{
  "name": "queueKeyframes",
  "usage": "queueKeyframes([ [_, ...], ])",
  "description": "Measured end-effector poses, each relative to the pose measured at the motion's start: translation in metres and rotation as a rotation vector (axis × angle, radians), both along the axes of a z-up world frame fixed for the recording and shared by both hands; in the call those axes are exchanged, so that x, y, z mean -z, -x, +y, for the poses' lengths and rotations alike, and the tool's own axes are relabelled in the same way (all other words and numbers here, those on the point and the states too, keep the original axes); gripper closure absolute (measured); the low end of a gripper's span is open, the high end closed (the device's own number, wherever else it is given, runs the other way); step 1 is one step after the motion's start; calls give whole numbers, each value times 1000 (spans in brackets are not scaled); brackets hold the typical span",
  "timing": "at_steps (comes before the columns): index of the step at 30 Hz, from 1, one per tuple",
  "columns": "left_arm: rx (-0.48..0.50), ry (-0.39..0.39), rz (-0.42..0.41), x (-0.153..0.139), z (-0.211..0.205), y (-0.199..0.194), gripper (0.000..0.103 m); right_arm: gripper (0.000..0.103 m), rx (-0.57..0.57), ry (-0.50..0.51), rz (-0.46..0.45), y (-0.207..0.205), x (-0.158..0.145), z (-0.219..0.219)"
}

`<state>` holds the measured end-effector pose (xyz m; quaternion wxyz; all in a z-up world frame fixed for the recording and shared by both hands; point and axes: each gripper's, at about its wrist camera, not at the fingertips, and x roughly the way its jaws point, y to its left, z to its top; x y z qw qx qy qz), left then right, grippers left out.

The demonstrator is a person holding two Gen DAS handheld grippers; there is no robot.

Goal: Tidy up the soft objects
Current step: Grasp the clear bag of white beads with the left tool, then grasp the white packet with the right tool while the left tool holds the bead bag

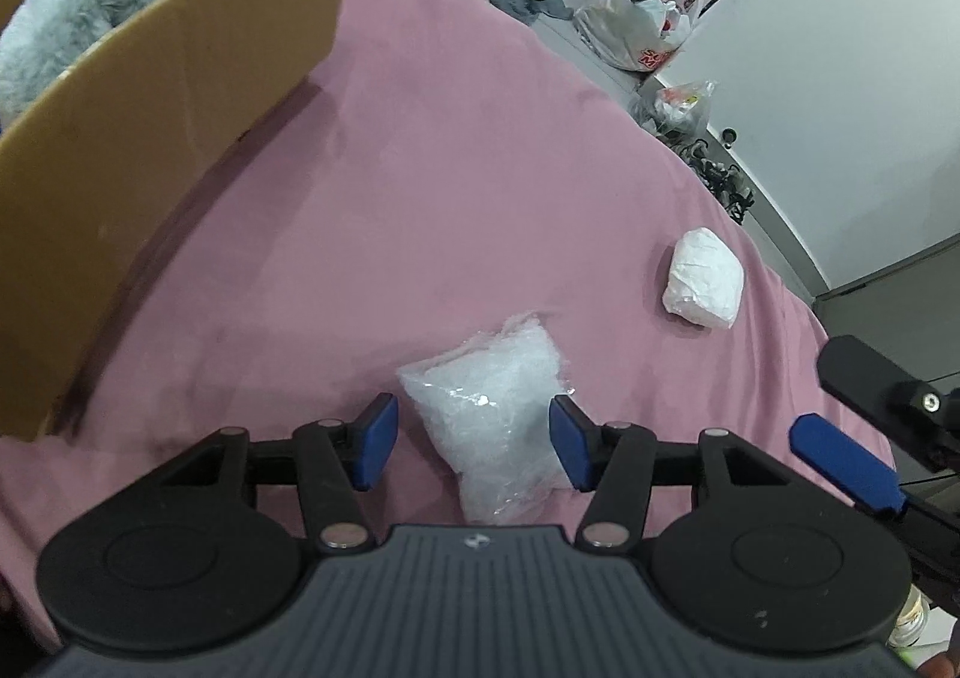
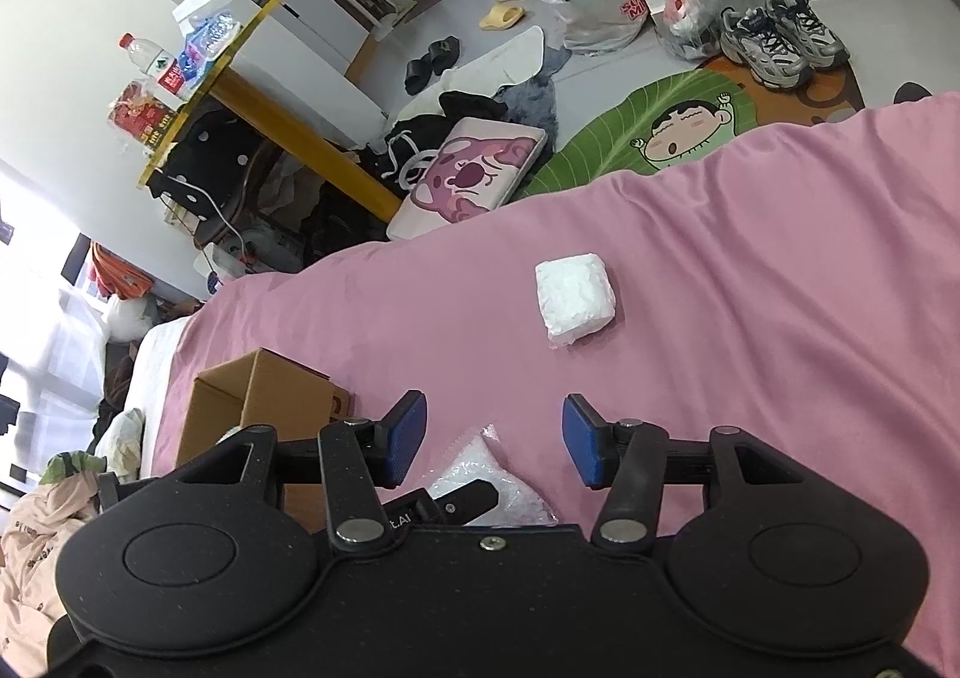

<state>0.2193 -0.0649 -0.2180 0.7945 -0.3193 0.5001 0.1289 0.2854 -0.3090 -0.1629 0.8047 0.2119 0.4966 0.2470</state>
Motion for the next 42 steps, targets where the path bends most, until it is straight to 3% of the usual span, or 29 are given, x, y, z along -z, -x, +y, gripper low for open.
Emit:
queueKeyframes([
  [1, -2, 2, -4, 0, -1, 0, 49, 52, 1, 3, 2, -1, 1, 0],
  [3, -2, 22, -21, 0, -3, -1, 63, 52, 9, 10, 6, -3, 4, 2],
  [8, 0, 34, -50, -9, -4, -6, 75, 46, 35, 5, 4, -11, 11, 3],
  [16, -4, -28, -88, -25, 9, -22, 77, 37, 70, 43, -60, -20, 19, 13],
  [33, 22, -65, -69, -20, 36, -56, 77, 37, 63, 194, -128, -32, 37, 37],
  [37, 32, -75, -62, -22, 37, -57, 77, 43, 62, 207, -174, -38, 36, 40],
  [39, 39, -81, -58, -24, 36, -57, 77, 52, 62, 208, -173, -46, 39, 42],
  [40, 44, -86, -57, -26, 37, -58, 77, 66, 65, 204, -159, -50, 43, 42],
  [42, 57, -93, -57, -30, 35, -56, 77, 66, 70, 198, -124, -52, 48, 42],
])
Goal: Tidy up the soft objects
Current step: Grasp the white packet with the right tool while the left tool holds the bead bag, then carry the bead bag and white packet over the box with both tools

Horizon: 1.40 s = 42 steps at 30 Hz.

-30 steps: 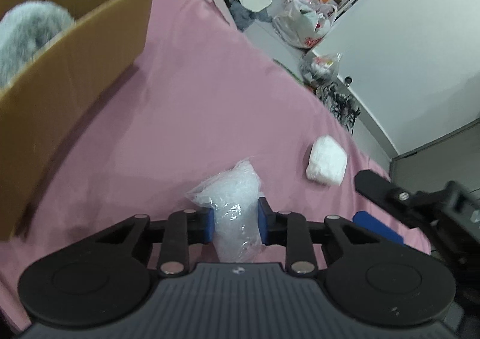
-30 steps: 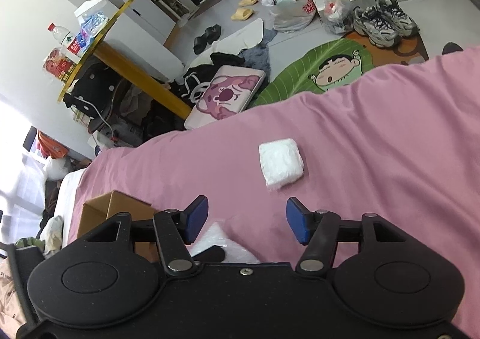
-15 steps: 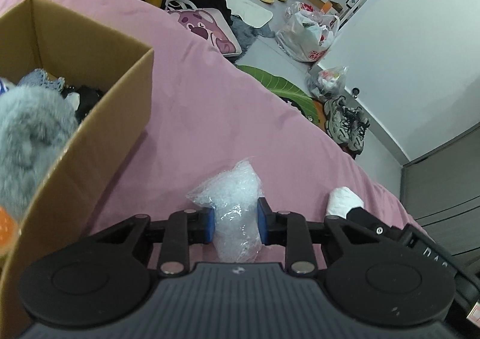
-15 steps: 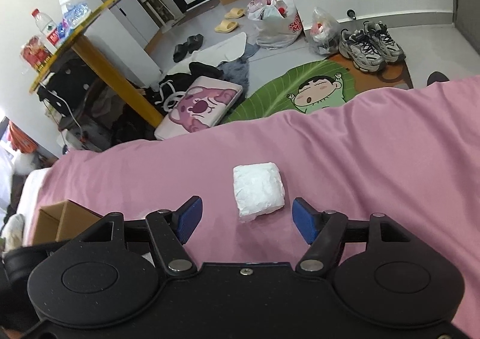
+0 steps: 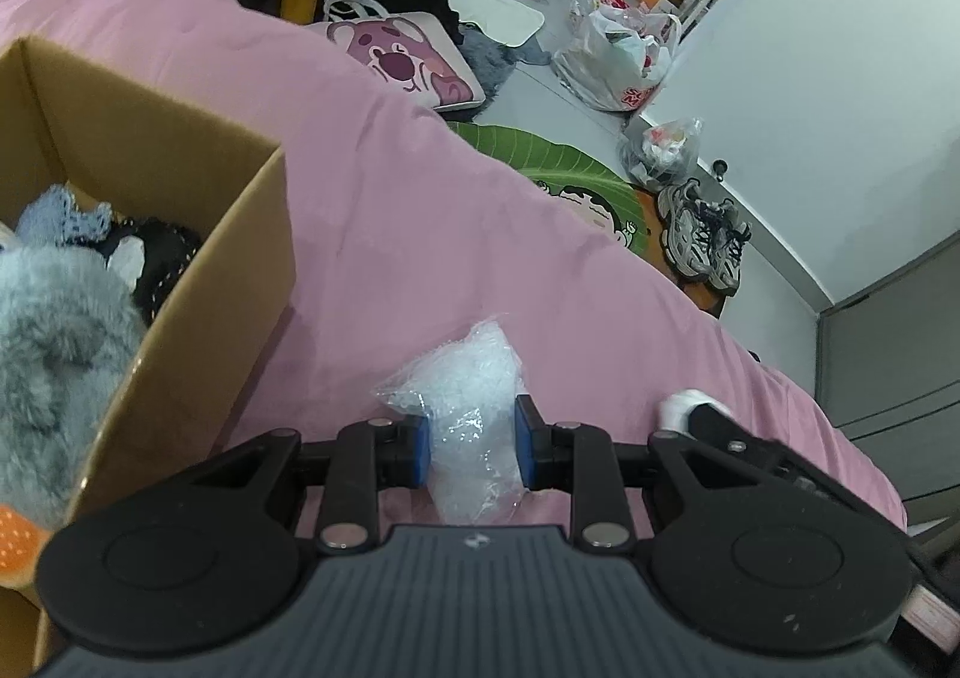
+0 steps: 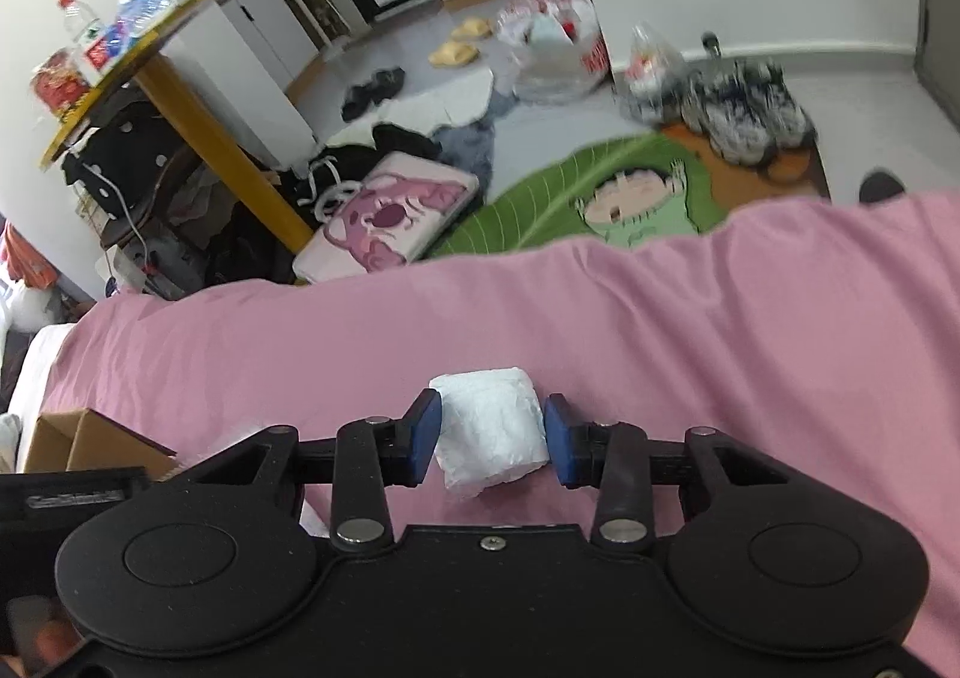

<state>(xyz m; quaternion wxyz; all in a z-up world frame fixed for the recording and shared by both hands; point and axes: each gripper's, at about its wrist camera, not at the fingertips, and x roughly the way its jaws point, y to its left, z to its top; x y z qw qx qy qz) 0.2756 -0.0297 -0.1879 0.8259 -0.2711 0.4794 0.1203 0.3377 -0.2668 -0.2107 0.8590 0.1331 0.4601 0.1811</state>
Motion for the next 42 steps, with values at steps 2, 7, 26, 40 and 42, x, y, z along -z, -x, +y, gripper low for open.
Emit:
queueKeyframes([
  [2, 13, -7, -7, -6, -1, 1, 77, 67, -19, -1, -7, 4, -5, 0],
  [7, 14, -23, -12, -15, -1, 4, 77, 70, -21, -16, 5, 10, -13, -3],
  [26, 53, -51, -88, -69, -8, 45, 77, 70, 14, -17, -28, 61, -51, -24],
  [40, 79, -37, -142, -106, 15, 90, 77, 70, 79, 0, -87, 98, -87, -36],
  [42, 79, -38, -150, -111, 20, 96, 77, 70, 80, -5, -98, 101, -94, -34],
])
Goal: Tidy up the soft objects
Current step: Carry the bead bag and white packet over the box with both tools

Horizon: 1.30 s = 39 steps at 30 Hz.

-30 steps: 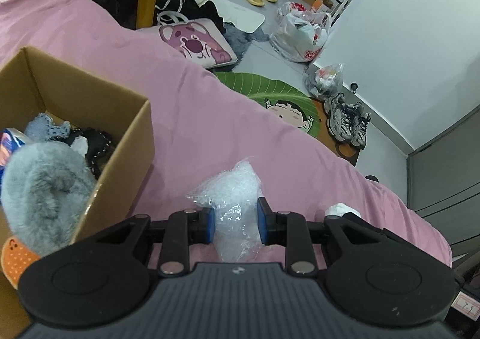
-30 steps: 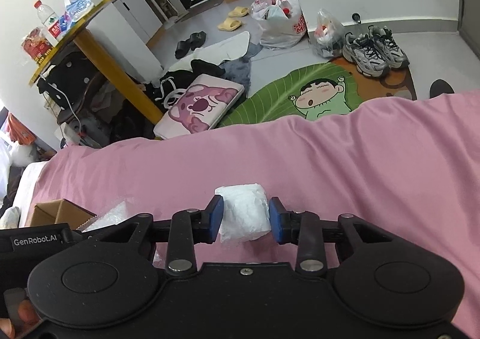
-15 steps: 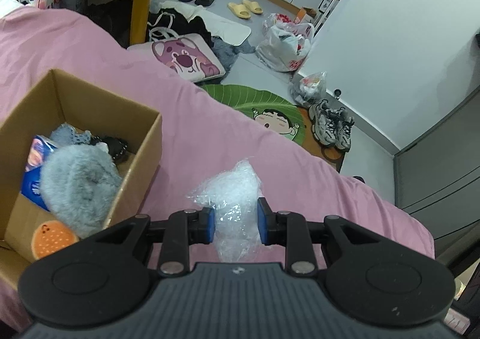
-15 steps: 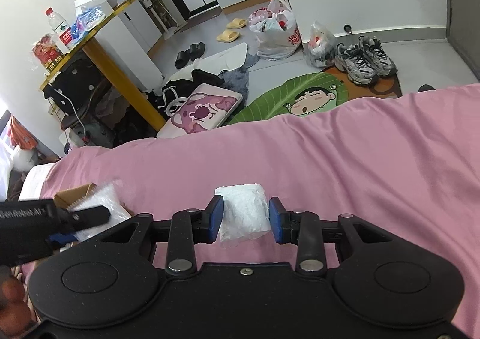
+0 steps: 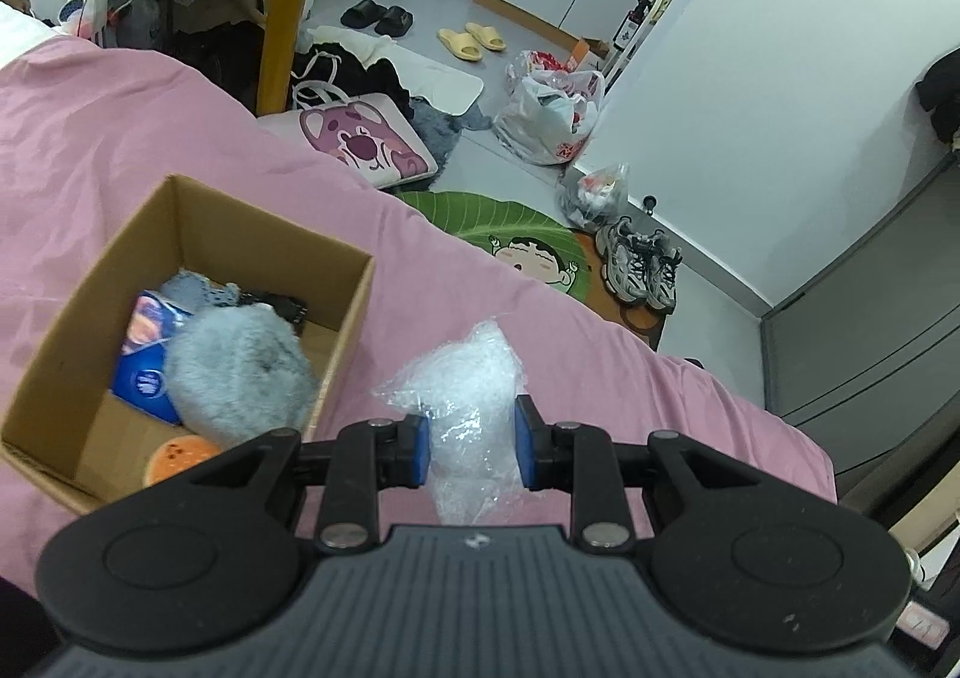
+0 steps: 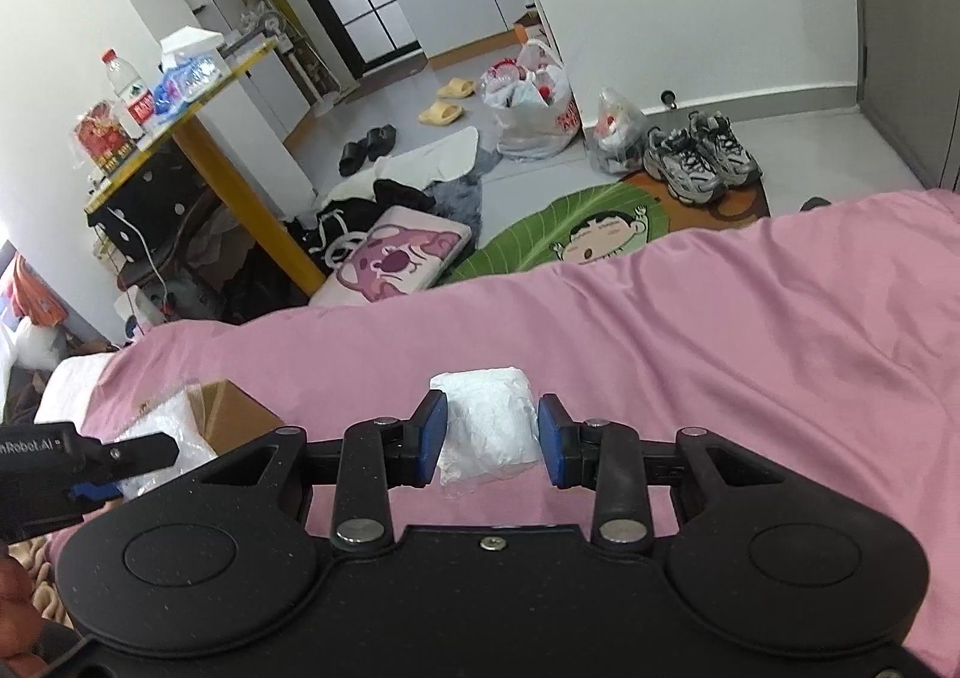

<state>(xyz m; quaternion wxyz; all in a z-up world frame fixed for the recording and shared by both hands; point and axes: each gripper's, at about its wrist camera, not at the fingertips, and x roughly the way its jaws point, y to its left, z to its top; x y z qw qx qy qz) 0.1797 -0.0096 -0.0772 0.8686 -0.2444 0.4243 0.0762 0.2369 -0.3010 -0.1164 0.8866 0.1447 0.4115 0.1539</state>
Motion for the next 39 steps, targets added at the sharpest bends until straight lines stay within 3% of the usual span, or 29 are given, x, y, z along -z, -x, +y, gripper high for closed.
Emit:
queueKeyframes([
  [13, -2, 9, -54, -30, 35, 36, 77, 70, -26, 36, -43, 29, -41, 23],
  [24, -49, 23, -68, -30, 78, 58, 77, 70, -111, 46, -106, 56, -80, 64],
  [39, -98, 49, -41, -18, 127, 72, 77, 70, -232, 86, -104, 77, -86, 131],
])
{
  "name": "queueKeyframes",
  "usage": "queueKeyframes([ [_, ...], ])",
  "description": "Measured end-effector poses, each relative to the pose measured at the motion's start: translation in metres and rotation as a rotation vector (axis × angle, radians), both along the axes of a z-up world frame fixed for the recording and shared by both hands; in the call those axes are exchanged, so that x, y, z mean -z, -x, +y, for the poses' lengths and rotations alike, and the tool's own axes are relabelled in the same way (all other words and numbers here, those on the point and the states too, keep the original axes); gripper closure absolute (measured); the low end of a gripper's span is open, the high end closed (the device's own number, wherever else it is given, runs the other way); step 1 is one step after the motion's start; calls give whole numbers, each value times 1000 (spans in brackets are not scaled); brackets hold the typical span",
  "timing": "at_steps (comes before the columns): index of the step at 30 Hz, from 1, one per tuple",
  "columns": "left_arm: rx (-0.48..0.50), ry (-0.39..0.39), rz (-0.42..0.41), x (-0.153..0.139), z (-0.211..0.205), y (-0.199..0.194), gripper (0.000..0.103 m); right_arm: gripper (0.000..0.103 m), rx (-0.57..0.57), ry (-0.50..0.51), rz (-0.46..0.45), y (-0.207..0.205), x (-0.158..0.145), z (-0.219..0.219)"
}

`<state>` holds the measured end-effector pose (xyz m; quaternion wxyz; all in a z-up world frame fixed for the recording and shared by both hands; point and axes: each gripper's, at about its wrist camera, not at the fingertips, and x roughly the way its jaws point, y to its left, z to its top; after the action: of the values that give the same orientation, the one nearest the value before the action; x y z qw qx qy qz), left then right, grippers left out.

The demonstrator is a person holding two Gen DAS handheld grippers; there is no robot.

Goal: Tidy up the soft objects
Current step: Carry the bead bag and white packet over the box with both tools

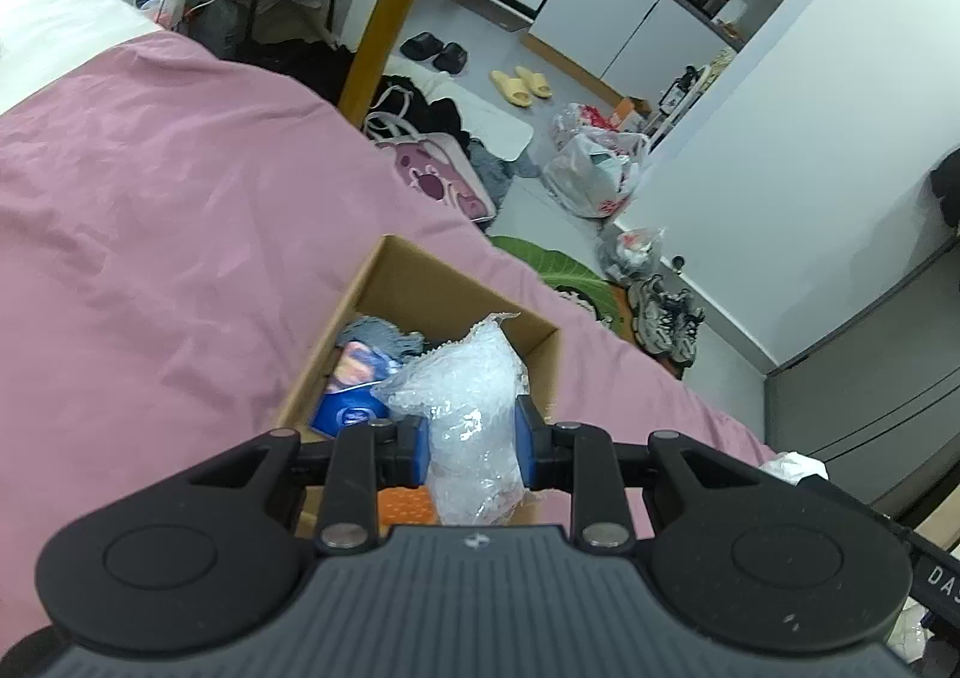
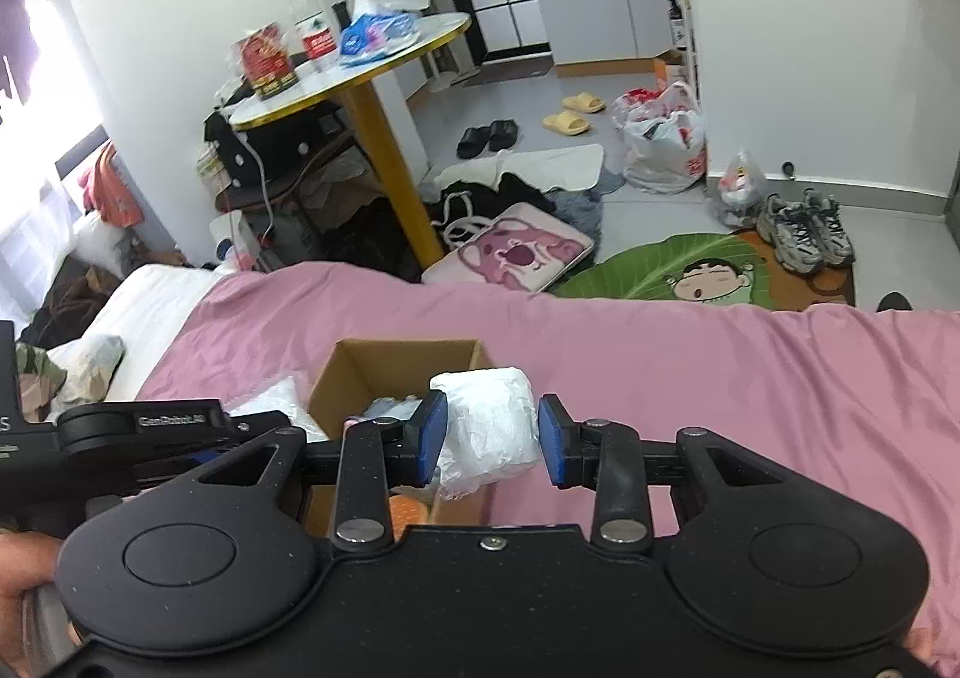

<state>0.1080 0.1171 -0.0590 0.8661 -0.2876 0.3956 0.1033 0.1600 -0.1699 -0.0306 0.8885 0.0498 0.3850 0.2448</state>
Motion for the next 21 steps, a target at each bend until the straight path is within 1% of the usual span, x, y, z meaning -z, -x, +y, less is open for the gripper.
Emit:
queueKeyframes([
  [5, -6, 7, 31, 16, 10, -2, 77, 70, -45, -18, 14, 4, 0, 15],
  [9, -16, 35, 47, 27, 17, -3, 77, 70, -64, -27, 46, 3, 5, 24],
  [13, -8, 7, 56, 31, 17, -2, 76, 70, -74, -26, 69, 0, 9, 35],
  [14, -6, 11, 59, 32, 18, -3, 76, 70, -78, -26, 72, -1, 10, 37],
  [16, -5, 21, 51, 34, 21, -2, 76, 70, -85, -26, 79, -2, 12, 42],
  [18, -10, 18, 42, 34, 23, -1, 74, 70, -93, -33, 96, -3, 16, 46],
  [21, -11, 46, 34, 36, 27, 1, 74, 70, -101, -31, 119, -5, 22, 51],
])
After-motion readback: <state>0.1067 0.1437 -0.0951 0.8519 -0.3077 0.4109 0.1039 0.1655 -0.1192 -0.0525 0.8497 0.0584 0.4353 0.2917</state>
